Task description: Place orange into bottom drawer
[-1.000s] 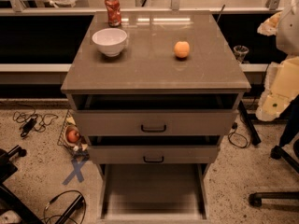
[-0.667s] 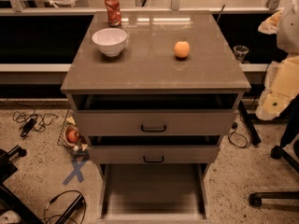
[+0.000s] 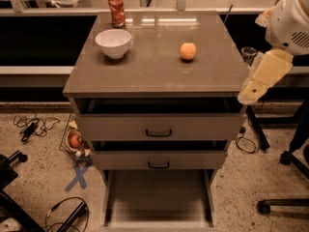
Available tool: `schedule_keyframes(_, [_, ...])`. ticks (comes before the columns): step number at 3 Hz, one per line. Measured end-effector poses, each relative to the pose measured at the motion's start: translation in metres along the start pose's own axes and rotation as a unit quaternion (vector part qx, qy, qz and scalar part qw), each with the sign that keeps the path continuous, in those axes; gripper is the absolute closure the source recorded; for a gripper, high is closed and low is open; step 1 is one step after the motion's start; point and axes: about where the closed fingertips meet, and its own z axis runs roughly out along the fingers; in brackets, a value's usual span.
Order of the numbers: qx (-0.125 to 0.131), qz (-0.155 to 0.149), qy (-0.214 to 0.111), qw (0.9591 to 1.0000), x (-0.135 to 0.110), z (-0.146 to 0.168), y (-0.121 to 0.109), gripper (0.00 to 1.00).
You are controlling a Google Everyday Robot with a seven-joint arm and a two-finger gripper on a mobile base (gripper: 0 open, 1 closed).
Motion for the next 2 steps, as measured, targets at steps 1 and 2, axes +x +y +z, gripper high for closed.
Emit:
schedule_keyframes(1, [0.015, 0.036, -0.042, 0.9983, -0.013, 0.021, -0.014, 0.00])
schedule_keyframes(2, [0.004, 0.083, -0.102, 0.9913, -0.021, 0.059, -0.008, 0.00])
